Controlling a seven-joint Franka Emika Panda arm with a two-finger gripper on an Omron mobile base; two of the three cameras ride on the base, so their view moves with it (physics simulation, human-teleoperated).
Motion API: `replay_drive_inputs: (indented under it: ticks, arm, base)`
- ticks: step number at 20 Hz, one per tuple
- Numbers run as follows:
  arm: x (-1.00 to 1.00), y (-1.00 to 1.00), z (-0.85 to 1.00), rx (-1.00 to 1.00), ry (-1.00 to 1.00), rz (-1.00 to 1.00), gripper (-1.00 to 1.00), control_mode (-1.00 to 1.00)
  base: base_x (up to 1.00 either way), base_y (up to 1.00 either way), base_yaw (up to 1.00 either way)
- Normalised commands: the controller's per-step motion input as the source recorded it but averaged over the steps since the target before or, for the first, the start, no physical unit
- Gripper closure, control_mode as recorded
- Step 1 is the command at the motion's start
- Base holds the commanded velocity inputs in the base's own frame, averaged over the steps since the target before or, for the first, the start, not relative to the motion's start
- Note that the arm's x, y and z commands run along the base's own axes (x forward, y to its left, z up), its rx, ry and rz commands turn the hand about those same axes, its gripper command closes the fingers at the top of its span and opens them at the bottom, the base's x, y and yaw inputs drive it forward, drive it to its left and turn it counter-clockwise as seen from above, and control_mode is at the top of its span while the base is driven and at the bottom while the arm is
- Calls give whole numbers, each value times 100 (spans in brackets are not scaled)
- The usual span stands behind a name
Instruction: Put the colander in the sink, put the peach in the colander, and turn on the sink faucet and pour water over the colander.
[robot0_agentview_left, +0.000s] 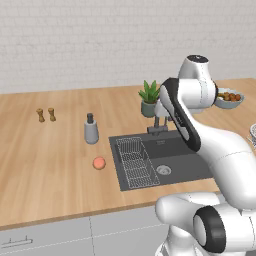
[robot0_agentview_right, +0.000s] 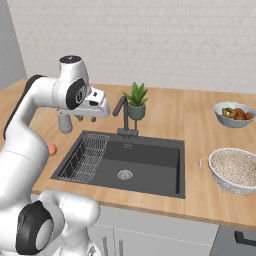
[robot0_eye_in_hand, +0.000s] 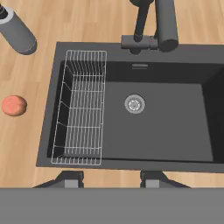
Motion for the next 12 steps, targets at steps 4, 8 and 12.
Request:
replay_drive_inputs:
  ticks: [4,8,12]
  arm:
    - [-1,0,-8,-4,2,0,-100,-100]
    - [-33,-42,-16,-2,-13,-13,-100,-100]
    - [-56,-59,-1,0,-12,-28,-100,-100]
  base:
    - [0,0,0]
    - [0,0,0]
    - [0,0,0]
